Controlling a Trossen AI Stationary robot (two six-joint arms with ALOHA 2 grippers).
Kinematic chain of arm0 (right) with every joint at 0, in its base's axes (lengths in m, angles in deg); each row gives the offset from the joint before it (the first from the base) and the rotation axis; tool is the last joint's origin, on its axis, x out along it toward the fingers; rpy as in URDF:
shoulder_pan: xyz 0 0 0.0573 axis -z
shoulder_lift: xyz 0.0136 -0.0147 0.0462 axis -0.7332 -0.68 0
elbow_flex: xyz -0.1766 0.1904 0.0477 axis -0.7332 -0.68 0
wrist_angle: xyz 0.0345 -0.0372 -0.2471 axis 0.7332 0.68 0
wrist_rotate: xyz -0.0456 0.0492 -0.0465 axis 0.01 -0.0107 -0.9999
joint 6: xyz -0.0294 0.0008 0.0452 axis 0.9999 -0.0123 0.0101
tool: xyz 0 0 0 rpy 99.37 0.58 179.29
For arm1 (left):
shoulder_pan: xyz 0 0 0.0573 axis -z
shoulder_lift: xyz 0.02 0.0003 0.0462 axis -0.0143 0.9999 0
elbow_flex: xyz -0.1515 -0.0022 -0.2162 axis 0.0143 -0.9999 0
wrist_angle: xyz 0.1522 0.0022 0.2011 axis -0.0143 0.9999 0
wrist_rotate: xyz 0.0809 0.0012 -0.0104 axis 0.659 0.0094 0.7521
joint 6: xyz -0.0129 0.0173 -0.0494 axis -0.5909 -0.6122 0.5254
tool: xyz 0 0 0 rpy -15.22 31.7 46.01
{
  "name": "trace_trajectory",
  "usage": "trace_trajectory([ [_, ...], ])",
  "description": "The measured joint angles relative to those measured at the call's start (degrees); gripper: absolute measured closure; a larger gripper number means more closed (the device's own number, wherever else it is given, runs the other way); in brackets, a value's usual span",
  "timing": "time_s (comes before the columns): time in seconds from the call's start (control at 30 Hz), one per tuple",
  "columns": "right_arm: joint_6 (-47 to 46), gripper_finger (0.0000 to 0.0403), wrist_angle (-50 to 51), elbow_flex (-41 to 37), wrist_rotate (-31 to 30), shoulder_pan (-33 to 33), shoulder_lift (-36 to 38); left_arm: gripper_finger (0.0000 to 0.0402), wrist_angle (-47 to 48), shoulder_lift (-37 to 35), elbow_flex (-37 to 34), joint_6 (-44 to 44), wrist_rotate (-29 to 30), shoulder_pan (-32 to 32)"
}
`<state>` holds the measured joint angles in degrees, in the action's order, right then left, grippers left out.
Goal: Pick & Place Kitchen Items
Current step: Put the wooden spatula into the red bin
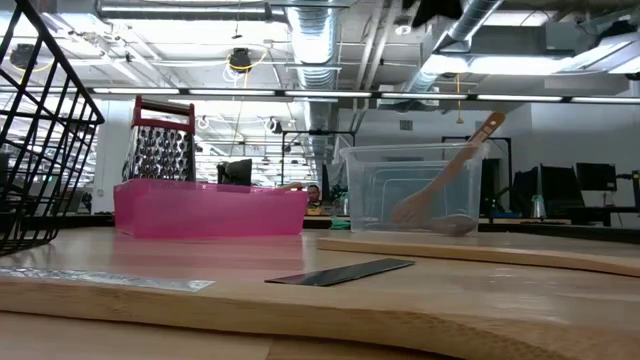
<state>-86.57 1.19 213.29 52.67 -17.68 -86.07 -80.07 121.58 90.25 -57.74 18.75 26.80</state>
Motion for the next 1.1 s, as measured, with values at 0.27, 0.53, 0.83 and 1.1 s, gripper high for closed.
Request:
trace_trajectory([
  [0.27,-10.5,0.0154,1.7,-0.2,0.0,-12.6,6.6,0.0179,-0.7,3.2,-13.2,14.7,-23.3,-4.7],
  [0.53,-23.3,0.0154,-2.3,-0.2,-1.6,-31.8,8.9,0.0179,-11.7,16.8,-17.0,12.4,-38.6,-8.2],
  [0.83,-33.8,0.0154,-1.9,-0.3,-16.0,-51.2,9.1,0.0179,-23.1,29.9,-15.9,12.3,-50.0,-13.8],
  [1.1,-38.9,0.0154,-1.6,-2.1,-26.7,-60.6,9.0,0.0179,-23.7,37.0,-14.3,9.1,-55.8,-17.1],
])
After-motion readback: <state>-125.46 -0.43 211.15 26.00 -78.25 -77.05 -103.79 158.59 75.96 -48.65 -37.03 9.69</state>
